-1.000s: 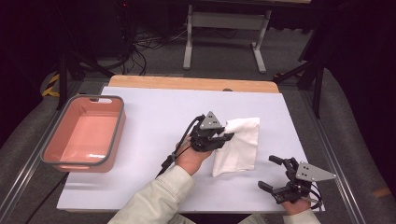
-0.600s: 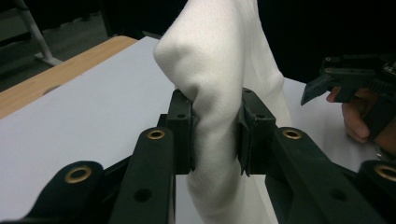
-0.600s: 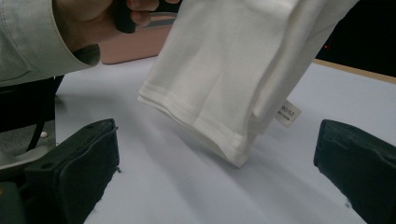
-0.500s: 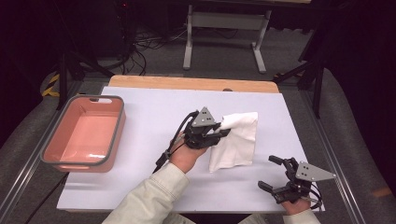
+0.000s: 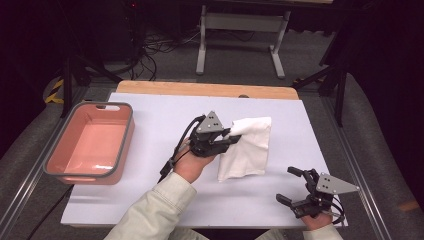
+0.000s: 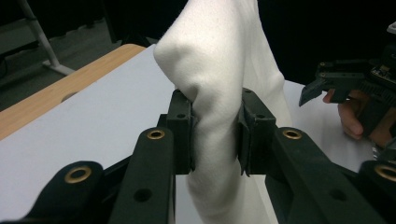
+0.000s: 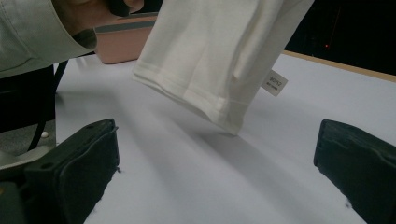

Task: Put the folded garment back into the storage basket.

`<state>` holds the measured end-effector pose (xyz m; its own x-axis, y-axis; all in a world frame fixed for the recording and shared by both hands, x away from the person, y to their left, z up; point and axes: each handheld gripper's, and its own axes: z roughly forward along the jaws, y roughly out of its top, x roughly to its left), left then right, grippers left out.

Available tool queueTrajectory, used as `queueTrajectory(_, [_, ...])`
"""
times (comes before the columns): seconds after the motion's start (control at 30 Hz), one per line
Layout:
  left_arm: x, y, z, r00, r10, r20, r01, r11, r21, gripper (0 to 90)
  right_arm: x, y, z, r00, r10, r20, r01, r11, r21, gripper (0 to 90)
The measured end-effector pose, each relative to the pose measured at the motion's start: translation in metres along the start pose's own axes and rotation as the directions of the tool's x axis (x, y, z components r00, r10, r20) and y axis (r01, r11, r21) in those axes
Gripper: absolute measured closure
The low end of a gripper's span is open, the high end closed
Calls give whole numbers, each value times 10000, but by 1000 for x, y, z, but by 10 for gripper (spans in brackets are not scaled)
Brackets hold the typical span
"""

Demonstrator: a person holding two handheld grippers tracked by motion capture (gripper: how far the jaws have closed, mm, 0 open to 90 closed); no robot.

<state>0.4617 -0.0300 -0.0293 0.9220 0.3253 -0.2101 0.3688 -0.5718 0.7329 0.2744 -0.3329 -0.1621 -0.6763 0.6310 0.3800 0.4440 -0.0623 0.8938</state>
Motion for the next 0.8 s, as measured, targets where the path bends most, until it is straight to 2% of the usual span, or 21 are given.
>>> queueTrajectory(0.17, [6, 2, -15, 9999, 43, -156, -42, 10000, 68, 706, 0, 0, 0, 10000, -5, 4, 5, 10000, 6, 6])
queueTrajectory(0.23, [8, 3, -24, 9992, 196, -360, -194, 9998, 48, 705, 0, 0, 0, 10000, -5, 13, 5, 10000, 7, 6])
queueTrajectory(0.37, [14, 3, -39, 9987, 102, -502, -106, 9999, -79, 705, 0, 0, 1, 10000, 8, -8, -8, 10000, 14, 6])
queueTrajectory(0.8, [23, 2, -76, 9935, 208, -1121, -206, 9998, 31, 705, 0, 0, 1, 10000, 9, 10, -9, 10000, 33, 6])
